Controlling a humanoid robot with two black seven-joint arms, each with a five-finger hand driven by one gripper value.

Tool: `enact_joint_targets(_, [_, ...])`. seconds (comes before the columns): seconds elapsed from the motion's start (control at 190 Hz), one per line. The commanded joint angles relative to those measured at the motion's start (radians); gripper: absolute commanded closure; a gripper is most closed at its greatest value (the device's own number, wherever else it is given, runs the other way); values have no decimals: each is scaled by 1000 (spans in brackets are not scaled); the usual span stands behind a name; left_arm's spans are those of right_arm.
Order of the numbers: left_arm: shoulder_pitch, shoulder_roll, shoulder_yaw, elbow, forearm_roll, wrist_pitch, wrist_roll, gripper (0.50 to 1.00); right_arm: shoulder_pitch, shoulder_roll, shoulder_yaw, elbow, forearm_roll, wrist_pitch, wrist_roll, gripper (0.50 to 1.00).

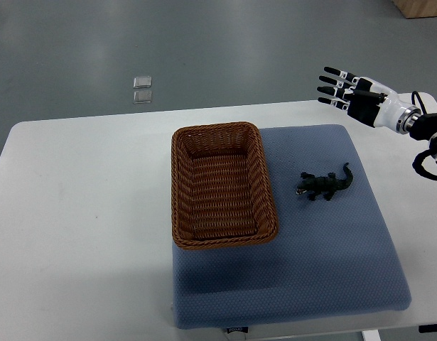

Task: Place crocodile in brown basket with right hand

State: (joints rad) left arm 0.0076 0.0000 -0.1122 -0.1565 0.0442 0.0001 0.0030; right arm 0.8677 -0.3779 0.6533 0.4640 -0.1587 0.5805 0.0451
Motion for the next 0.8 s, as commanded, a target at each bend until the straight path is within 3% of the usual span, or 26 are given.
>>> enact_joint_targets(0.0, [0, 0, 0, 0, 0, 0, 0, 500, 1, -1, -1, 1, -54, 27, 36, 572])
enact_joint_targets(0.195, [0, 0, 0, 0, 0, 0, 0, 500, 5, -4, -3, 1, -228, 30, 168, 576])
enact_joint_targets(0.416, [0, 0, 0, 0, 0, 0, 0, 500, 8, -33, -3, 4, -515, 30, 364, 576])
enact_joint_targets(0.657, [0, 0, 0, 0, 0, 0, 0, 500, 33, -67, -4, 15, -711, 30, 453, 574])
enact_joint_targets(0.794, [0, 0, 0, 0, 0, 0, 0, 500, 40, -87, -4, 82, -900, 30, 544, 574])
